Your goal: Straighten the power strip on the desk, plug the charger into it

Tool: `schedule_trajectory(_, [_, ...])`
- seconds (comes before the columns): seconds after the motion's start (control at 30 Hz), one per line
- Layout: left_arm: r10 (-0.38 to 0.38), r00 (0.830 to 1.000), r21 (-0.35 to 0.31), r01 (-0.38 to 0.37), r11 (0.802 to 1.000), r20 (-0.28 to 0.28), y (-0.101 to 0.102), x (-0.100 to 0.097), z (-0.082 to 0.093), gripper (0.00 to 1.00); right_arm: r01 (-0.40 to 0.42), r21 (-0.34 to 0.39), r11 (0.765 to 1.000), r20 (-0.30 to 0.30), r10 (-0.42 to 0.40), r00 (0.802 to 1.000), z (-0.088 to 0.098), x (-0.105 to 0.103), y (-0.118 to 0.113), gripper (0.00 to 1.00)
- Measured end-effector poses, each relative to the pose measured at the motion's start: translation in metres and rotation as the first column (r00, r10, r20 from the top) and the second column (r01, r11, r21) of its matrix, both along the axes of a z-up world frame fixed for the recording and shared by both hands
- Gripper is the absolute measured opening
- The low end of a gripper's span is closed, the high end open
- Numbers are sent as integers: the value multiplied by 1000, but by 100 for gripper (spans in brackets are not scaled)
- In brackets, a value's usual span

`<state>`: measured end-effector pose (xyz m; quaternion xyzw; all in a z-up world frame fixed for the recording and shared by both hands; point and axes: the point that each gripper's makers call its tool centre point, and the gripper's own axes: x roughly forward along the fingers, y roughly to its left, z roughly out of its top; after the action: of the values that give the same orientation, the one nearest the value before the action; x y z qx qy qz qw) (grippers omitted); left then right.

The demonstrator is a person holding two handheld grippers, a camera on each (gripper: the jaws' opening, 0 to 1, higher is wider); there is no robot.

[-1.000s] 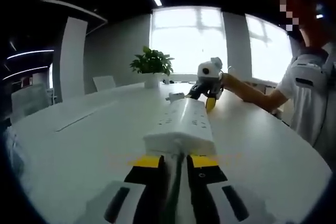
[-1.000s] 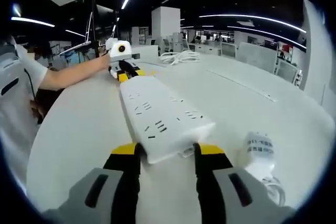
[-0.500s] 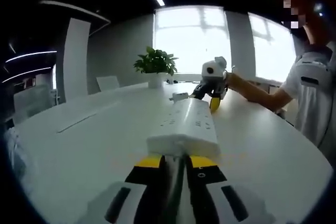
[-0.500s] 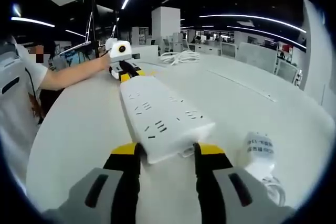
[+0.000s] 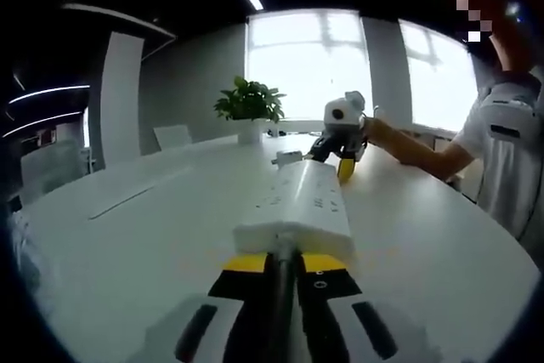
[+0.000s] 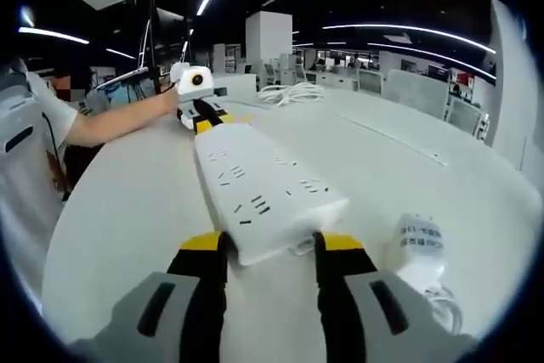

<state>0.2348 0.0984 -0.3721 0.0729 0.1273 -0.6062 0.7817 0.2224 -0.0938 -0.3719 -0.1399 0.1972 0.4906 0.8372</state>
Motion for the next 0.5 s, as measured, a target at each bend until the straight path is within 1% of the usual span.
schedule_trajectory(0.27, [-2, 1000, -10, 2, 1000, -19, 1, 0, 0, 13, 1, 2, 1000, 2, -1, 1000, 0, -1, 1, 41])
schedule_trajectory(0.5, [-5, 1000, -11, 5, 1000, -18, 2, -3, 0, 13, 21, -3, 1000, 3, -21, 1000, 0, 0, 3, 42])
